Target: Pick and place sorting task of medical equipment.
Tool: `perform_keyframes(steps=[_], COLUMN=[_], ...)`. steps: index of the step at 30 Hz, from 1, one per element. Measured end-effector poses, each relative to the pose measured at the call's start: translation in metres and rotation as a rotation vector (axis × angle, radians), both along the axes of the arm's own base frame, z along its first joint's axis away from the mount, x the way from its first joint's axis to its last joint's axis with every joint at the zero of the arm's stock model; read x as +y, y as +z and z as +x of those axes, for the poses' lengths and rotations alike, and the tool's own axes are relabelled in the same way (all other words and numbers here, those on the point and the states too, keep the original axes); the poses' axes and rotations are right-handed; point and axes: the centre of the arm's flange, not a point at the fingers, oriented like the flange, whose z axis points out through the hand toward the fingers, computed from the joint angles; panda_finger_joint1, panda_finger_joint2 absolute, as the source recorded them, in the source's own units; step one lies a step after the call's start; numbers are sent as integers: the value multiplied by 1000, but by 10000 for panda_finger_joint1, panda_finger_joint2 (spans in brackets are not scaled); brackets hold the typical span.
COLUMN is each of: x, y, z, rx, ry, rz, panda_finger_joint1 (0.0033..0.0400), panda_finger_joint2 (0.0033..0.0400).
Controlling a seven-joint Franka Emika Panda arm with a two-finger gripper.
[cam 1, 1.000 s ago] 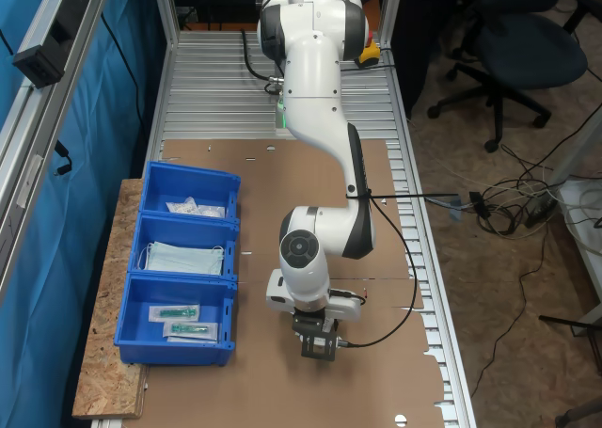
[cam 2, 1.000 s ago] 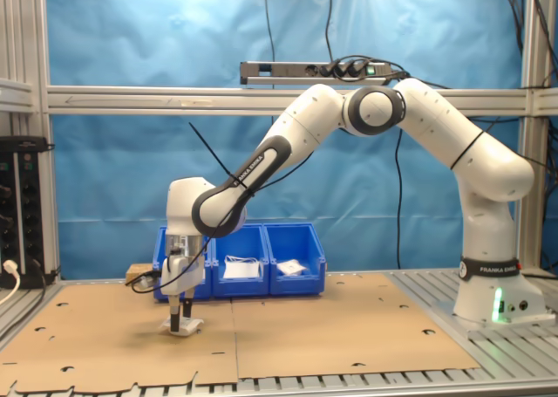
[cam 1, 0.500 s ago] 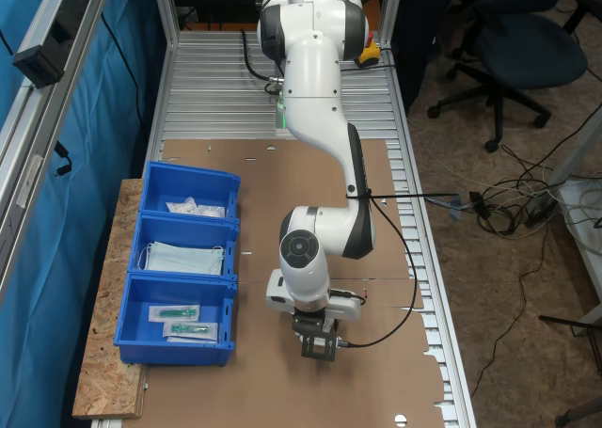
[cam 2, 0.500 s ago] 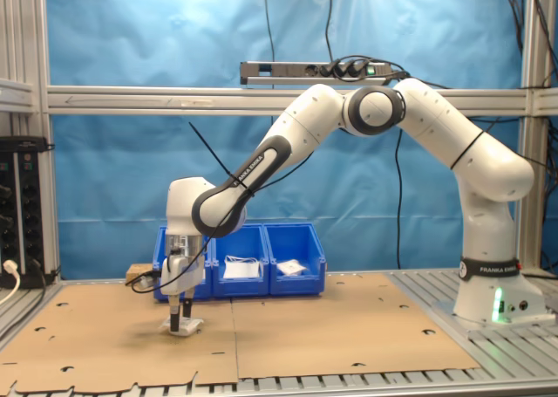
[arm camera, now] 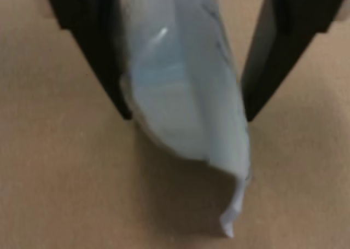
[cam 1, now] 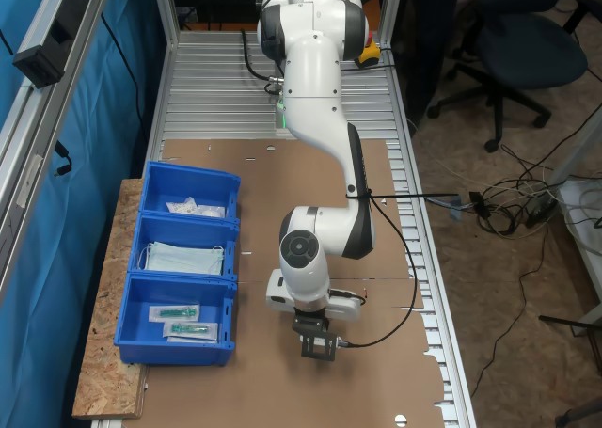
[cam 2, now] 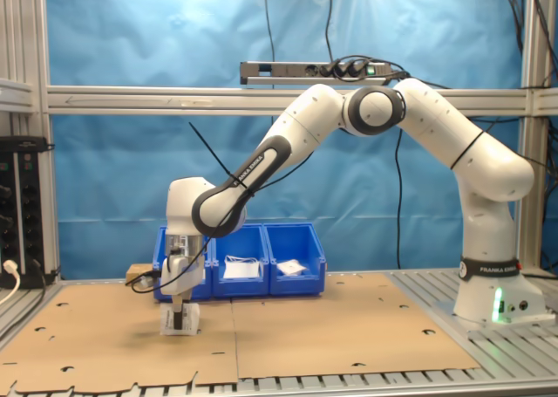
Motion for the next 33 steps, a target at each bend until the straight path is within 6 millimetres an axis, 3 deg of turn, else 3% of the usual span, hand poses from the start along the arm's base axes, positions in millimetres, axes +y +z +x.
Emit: perform_keyframes(steps=[5, 6, 13, 14, 26, 33], x=[0, 0, 0, 0, 0, -3], y=[0, 0, 0, 0, 5, 34], z=[0, 0, 0, 0, -3, -24], rx=[0, 0, -1, -1, 0, 22], ry=[0, 0, 0, 0, 1, -1], rz=[0, 0, 0, 0, 0, -6], panda_finger_joint1=[201, 111, 111, 55, 55, 55], panda_finger_joint2=[201, 111, 111, 55, 55, 55])
